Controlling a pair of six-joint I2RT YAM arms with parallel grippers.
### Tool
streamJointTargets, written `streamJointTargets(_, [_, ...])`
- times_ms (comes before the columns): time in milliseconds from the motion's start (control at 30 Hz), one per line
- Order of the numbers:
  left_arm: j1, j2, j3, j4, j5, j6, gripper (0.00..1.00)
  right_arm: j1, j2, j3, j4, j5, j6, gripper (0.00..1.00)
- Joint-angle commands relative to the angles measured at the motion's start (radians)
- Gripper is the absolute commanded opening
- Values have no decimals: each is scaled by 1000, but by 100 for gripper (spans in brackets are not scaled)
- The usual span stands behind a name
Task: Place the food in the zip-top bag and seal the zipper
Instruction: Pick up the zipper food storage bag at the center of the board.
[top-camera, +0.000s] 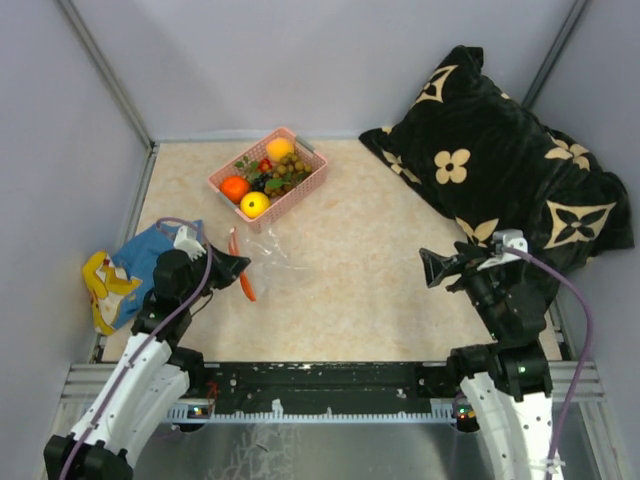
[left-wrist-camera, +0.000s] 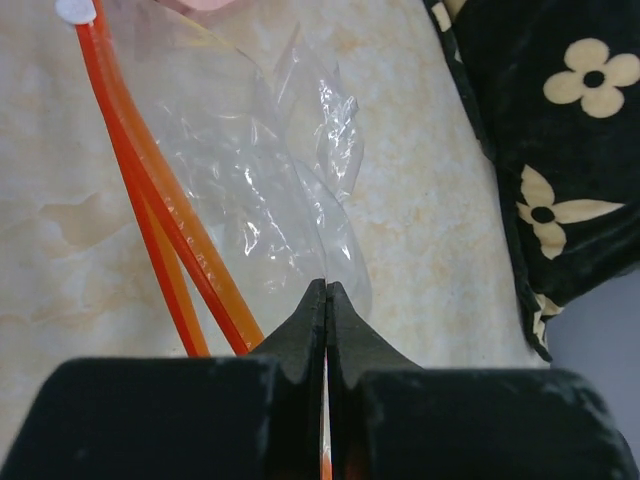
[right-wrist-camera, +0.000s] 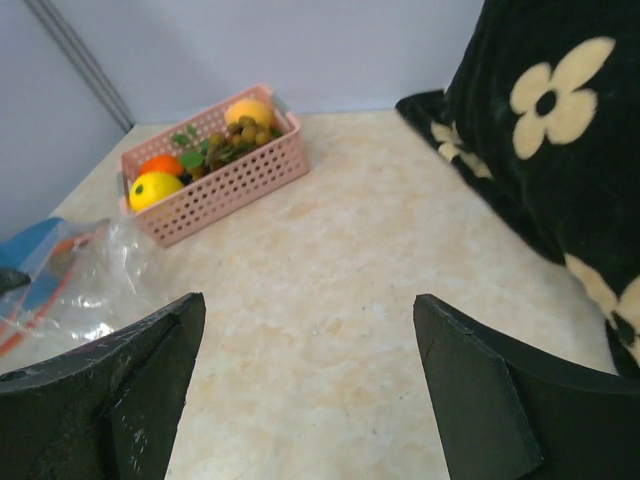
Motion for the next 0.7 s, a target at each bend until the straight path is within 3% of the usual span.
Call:
streamJointTargets(0, [-24, 25, 69, 30, 90, 14, 0, -6, 74, -40, 106, -136, 52, 85])
streamJointTargets(333, [-172, 130, 153, 88, 41, 25, 0, -6, 240, -141, 346, -347, 192, 85])
streamJointTargets(667, [-366, 311, 217, 201, -96, 29, 0, 63, 459, -138, 507, -404, 265, 83])
